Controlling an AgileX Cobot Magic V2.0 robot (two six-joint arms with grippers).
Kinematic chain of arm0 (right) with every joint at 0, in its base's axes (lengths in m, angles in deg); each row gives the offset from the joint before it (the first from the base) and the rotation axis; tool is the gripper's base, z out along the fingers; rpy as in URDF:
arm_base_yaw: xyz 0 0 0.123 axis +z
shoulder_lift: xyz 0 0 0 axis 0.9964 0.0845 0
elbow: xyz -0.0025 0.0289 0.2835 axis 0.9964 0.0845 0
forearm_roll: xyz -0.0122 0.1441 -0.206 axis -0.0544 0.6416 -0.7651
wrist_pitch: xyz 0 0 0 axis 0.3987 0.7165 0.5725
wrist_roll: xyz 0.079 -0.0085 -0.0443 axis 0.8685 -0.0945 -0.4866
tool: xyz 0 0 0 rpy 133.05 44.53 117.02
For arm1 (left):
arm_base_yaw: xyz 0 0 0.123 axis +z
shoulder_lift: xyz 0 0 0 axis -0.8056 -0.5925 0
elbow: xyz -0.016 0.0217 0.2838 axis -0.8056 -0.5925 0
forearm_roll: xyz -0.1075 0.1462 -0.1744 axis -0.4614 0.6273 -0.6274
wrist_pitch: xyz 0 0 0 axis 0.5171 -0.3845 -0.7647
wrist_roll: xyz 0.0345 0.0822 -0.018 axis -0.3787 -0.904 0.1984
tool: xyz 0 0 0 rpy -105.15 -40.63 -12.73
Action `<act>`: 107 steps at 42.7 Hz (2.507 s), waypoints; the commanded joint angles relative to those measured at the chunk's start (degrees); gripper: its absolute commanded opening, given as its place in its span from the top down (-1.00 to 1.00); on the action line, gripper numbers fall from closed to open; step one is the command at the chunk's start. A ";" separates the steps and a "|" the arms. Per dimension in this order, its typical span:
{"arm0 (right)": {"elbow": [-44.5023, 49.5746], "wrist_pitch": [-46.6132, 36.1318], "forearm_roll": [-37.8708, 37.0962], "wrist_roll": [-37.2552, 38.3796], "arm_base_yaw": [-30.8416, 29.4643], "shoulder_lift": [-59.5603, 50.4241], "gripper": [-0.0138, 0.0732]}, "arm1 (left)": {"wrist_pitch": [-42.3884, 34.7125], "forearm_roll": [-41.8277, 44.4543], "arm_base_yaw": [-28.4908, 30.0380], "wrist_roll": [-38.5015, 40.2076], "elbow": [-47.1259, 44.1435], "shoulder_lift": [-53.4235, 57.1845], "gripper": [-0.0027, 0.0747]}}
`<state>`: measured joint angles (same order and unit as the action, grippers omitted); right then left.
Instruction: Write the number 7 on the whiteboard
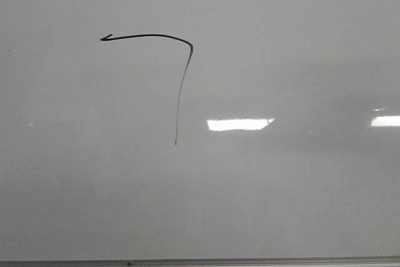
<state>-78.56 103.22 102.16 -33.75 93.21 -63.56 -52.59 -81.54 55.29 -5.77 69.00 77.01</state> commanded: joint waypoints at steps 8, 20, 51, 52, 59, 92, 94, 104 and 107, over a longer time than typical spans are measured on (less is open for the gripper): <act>-1.40 -3.09 1.73 -0.20 -0.27 0.61 0.84 | -4.97 -0.07 0.27 0.01 -0.25 0.98 0.98; -1.40 -3.09 1.73 -0.20 -0.27 0.61 0.84 | -4.97 -0.07 0.27 0.01 -0.25 0.98 0.98; 3.63 -15.99 -7.66 5.77 -1.67 -1.75 0.84 | -4.97 -0.07 0.27 0.01 -0.25 0.87 0.98; 4.62 -16.67 -10.35 8.36 -2.27 -2.27 0.84 | -4.97 -0.07 0.27 0.01 -0.25 0.87 0.98; 11.05 -21.84 -28.42 31.46 -5.05 -5.15 0.84 | -4.97 -0.07 0.27 0.01 -0.25 0.87 0.98; 21.15 -18.33 -39.40 44.83 -7.24 -14.48 0.84 | -4.97 -0.07 0.27 0.01 -0.25 0.87 0.98; 21.15 -18.33 -39.40 44.83 -7.24 -14.48 0.84 | -4.97 -0.07 0.27 0.01 -0.25 0.87 0.98; 21.15 -18.33 -39.40 44.83 -7.24 -14.48 0.84 | -4.97 -0.07 0.27 0.01 -0.25 0.87 0.98; 21.15 -18.33 -39.40 44.83 -7.24 -14.48 0.84 | -4.97 -0.07 0.27 0.01 -0.25 0.87 0.98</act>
<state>-57.25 89.15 63.47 10.94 86.36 -76.93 -52.97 -81.54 55.57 -5.77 69.00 77.01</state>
